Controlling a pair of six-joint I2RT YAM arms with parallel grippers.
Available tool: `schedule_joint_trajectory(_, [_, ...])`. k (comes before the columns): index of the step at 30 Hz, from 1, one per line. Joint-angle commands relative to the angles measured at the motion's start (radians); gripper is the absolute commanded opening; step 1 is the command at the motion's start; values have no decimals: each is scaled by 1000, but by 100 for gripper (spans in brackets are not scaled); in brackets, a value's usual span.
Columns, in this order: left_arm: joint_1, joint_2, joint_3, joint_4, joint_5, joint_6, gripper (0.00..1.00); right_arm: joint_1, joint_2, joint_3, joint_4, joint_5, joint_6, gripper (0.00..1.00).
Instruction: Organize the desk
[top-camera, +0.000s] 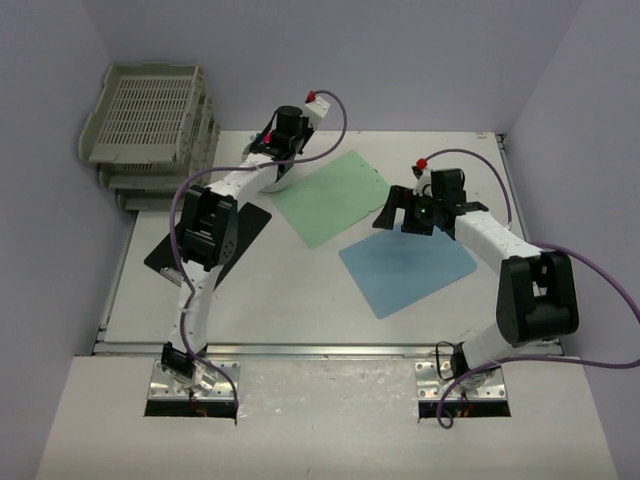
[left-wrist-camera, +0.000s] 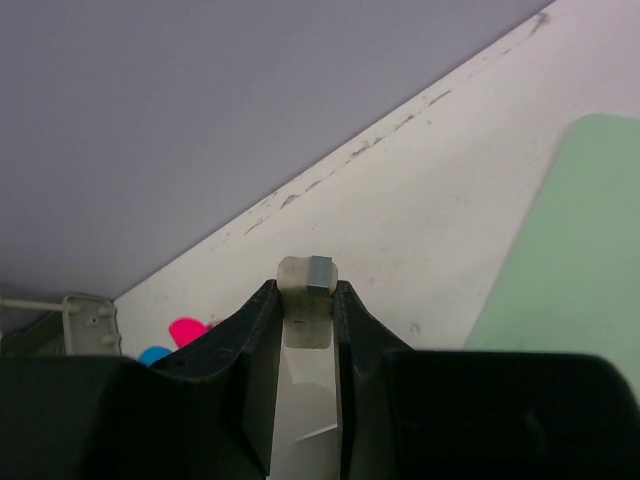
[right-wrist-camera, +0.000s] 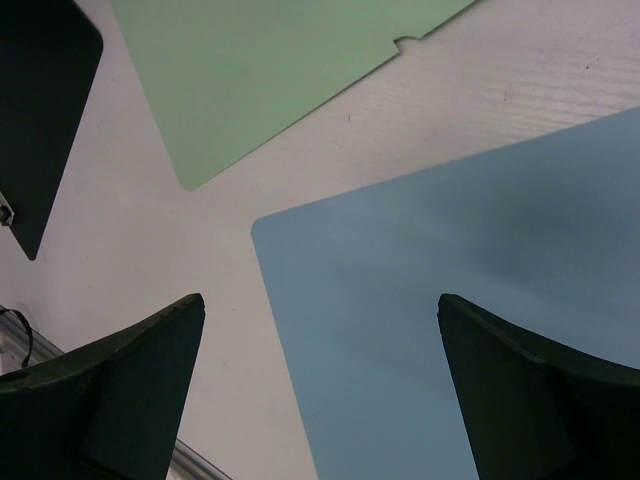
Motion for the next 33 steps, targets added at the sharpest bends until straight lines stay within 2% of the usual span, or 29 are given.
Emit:
schedule_joint_trajectory(1, [3,-40,11,62,-36,17,0,-7,-9,4,53,-16,14,99])
schedule_joint_trajectory(10, [39,-26,-9,33,-25,30,0,-7,-2,9,52,-20,19,99])
schedule_joint_trajectory(33, [48,-39,-77,12,-73,59,0,-7,15,33,27,-6,14,99])
